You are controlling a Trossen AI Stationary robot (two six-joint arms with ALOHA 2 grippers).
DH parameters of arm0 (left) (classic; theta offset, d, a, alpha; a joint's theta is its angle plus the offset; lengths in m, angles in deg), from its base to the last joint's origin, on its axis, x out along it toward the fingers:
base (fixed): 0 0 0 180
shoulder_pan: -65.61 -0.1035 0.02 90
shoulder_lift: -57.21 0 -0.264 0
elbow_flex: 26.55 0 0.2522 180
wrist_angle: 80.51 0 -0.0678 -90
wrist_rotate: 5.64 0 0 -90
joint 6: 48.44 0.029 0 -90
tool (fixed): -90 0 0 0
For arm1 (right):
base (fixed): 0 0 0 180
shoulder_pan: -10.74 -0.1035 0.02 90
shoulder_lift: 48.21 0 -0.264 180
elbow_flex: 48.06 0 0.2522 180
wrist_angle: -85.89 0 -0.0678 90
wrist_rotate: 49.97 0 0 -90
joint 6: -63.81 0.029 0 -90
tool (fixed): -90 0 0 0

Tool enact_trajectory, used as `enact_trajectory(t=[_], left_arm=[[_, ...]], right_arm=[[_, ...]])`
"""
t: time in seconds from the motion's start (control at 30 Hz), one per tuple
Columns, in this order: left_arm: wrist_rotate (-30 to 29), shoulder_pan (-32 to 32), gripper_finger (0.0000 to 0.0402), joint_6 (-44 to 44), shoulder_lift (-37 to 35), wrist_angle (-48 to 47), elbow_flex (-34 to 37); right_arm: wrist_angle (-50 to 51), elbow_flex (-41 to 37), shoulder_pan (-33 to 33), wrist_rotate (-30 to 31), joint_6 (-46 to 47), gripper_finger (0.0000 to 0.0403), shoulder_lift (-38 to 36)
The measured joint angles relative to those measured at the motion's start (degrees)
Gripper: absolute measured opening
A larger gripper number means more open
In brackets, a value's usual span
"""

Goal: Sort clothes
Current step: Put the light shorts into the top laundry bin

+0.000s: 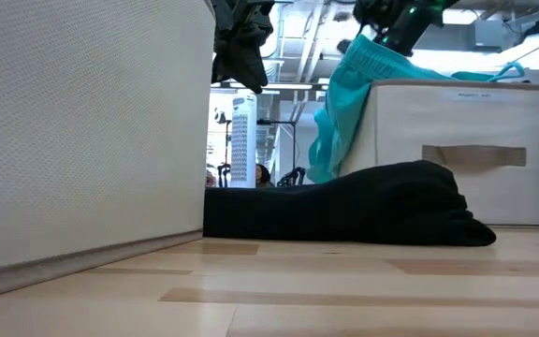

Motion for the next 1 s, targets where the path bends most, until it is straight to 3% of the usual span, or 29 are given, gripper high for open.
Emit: enact_trajectory(t=[0.1, 0.3, 0.47, 0.57, 0.67, 0.83, 1.0], left_arm=[[0.01, 0.0, 0.008, 0.49, 0.0, 0.0, 0.0], [0.01, 0.0, 0.008, 0.54, 0.0, 0.0, 0.0], [0.01, 0.0, 0.008, 0.57, 0.0, 0.03, 0.01], [0.0, 0.0, 0.008, 0.76, 0.0, 0.07, 0.02], [0.01, 0.0, 0.008, 0.78, 0.0, 0.09, 0.02], [0.01, 0.0, 0.008, 0.81, 0.0, 0.11, 0.02], [0.01, 0.0, 0.008, 0.81, 0.0, 0.13, 0.02]], right_arm=[[-0.15, -0.02, 0.12, -0.02, -0.04, 0.0011, -3.28], [1.28, -0.02, 0.11, 3.72, 0.75, 0.0012, -11.31], [8.49, 0.0, 0.12, 16.11, 2.98, 0.0004, -18.44], [18.14, 0.02, 0.14, 24.25, 5.44, 0.0003, -20.34], [28.69, 0.01, 0.14, 28.18, 8.54, 0.0003, -19.91], [32.43, 0.0, -0.45, 28.0, 9.07, 0.0002, -16.97], [33.0, 0.02, -0.72, 18.68, 7.45, 0.0002, -10.97]])
